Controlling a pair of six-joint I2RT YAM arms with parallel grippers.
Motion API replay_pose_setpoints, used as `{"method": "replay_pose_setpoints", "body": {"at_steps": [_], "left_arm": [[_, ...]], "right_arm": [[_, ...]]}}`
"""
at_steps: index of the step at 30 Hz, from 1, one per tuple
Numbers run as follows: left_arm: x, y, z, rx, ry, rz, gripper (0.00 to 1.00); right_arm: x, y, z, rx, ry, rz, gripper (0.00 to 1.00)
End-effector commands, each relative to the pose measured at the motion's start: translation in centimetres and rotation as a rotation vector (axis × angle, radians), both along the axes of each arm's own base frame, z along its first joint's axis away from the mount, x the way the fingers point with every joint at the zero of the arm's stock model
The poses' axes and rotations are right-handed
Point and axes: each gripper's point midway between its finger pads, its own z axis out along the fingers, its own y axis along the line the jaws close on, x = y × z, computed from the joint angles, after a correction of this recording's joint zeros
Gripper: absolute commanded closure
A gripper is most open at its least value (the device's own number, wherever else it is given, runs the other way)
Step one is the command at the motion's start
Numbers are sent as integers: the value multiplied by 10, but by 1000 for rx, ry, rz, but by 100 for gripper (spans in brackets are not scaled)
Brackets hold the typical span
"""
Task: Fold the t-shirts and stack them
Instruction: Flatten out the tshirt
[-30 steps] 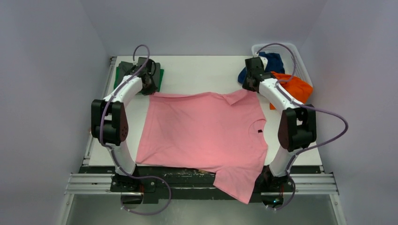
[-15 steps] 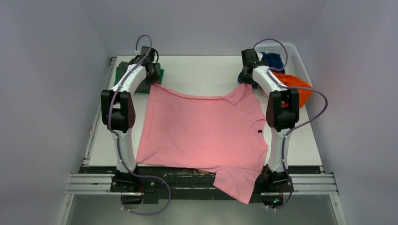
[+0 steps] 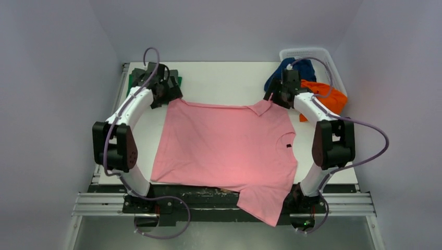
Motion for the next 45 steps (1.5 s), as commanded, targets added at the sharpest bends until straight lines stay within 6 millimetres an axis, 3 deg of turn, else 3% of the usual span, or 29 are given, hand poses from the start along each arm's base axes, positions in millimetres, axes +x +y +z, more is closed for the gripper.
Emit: {"method": "replay_pose_setpoints", "body": {"at_steps": [1, 6, 16, 20, 24, 25, 29, 34, 37, 39, 41, 45], "left_arm": [[-37, -51, 5, -97, -78, -120, 0], [-85, -76, -40, -118, -17, -184, 0], [-136, -62, -111, -109, 121, -152, 0], [-144, -67, -115, -142, 127, -164, 0], [-148, -67, -115, -148, 139, -157, 0], [-149, -66, -114, -145, 139, -154, 0], [-149, -61, -100, -127, 123, -145, 0], [-138, -61, -71, -130, 38, -143, 0], [-134, -65, -56, -143, 10, -153, 0], [-131, -65, -48, -143, -9, -156, 0], [-127, -65, -40, -141, -29, -157, 0], [-122, -63, -24, -129, -50, -152, 0]], "right_arm": [[-11, 47, -33, 207, -15, 134, 27], [-2, 64, -53, 221, 5, 180, 28], [34, 76, -82, 234, 7, 160, 29], [62, 86, -72, 253, -47, 151, 30], [114, 101, -39, 306, -183, 140, 30], [126, 104, -40, 322, -191, 133, 30], [147, 109, -16, 329, -215, 136, 30], [132, 85, 25, 189, -247, 127, 29], [107, 64, 31, 90, -221, 107, 29], [86, 54, 24, 46, -181, 101, 28], [64, 57, 9, 59, -137, 120, 28], [31, 86, -30, 112, -40, 198, 28]]}}
